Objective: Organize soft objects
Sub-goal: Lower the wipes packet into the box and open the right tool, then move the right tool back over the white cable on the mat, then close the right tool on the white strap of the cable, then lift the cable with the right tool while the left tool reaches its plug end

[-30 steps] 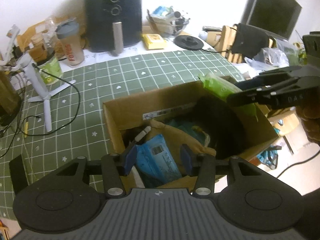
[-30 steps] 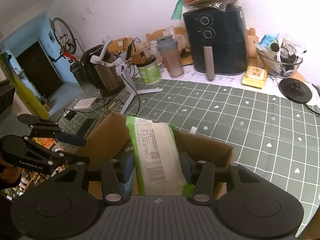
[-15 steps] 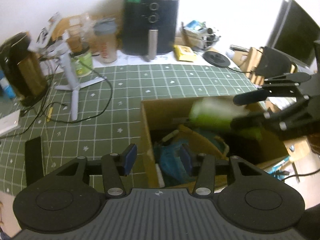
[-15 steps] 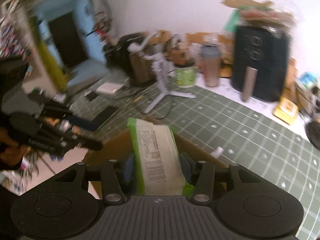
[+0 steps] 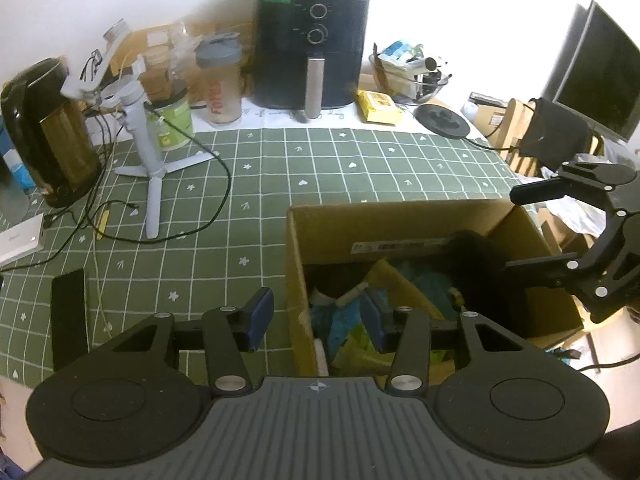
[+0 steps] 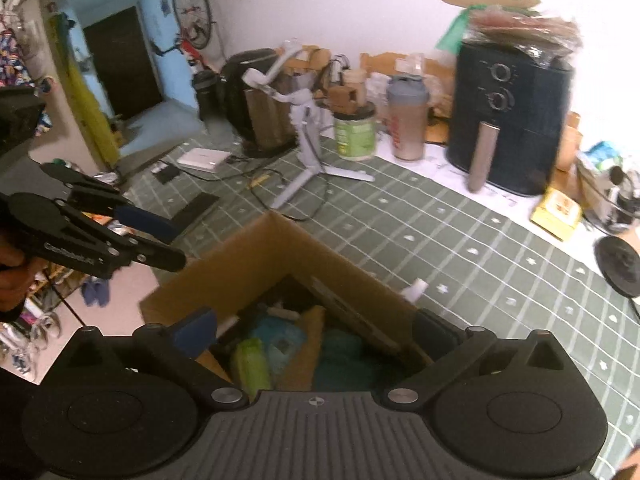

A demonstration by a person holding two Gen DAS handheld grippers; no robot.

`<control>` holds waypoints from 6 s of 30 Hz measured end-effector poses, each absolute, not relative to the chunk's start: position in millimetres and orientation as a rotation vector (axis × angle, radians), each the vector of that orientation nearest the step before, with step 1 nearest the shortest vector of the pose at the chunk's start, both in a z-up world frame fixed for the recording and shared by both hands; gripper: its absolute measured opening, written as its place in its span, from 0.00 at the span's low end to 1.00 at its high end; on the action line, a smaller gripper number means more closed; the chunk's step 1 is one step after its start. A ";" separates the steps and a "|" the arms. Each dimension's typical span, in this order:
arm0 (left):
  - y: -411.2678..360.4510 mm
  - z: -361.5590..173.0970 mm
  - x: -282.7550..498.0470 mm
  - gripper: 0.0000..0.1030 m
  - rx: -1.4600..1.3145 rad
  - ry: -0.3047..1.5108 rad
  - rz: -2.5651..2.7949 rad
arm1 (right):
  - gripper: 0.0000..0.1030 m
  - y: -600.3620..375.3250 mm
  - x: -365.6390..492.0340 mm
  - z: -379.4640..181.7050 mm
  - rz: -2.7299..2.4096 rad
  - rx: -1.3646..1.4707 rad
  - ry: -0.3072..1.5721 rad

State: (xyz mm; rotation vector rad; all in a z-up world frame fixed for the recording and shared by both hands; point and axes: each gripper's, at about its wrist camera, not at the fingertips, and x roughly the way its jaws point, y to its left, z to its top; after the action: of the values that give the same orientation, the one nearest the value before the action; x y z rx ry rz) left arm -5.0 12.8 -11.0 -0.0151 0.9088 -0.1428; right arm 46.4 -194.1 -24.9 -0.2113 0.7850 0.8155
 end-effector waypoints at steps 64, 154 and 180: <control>-5.0 -22.7 102.9 0.79 0.084 0.918 -0.254 | 1.00 -253.5 163.9 -51.2 0.513 -0.077 1.021; 64.1 -16.4 103.0 0.78 -0.042 0.868 -0.219 | 0.04 -146.4 259.5 -138.9 0.752 -0.484 1.195; 2.4 -33.5 207.8 0.77 0.166 1.103 -0.476 | 0.04 -226.1 205.5 -69.8 0.550 -0.229 1.005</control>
State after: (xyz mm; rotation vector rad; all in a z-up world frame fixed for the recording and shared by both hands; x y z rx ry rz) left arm 207.8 2.4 -33.5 0.1664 1.1029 -0.4759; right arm 205.5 -226.1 -69.8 -0.2294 1.0052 0.5502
